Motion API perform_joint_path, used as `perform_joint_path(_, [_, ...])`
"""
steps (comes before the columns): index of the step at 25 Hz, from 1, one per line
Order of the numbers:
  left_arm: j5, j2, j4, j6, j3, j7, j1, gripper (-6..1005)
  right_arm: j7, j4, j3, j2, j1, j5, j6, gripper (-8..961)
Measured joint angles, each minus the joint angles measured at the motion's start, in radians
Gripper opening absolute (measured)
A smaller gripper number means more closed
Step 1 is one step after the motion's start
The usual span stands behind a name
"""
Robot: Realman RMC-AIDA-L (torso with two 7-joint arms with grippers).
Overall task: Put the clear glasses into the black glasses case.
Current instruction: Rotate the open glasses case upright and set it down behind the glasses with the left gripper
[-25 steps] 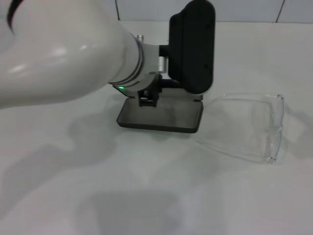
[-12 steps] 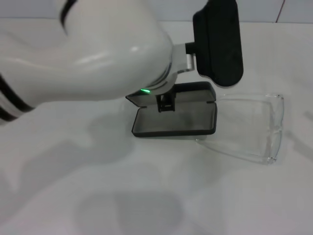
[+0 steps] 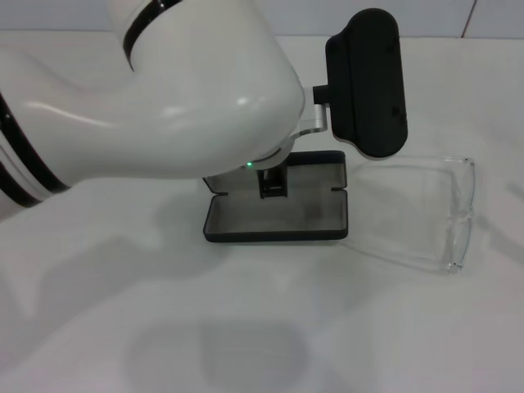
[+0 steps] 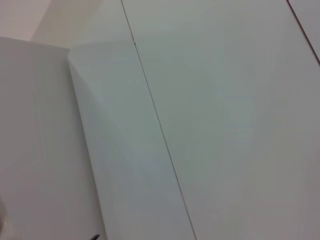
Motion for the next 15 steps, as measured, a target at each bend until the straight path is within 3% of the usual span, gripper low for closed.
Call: perform_joint_path(15, [-0.001, 0.0, 0.005, 0.009, -0.005, -0.001, -0.003, 228, 0.0, 0.0, 0.015, 0.002, 0.002, 0.001, 0.0, 769])
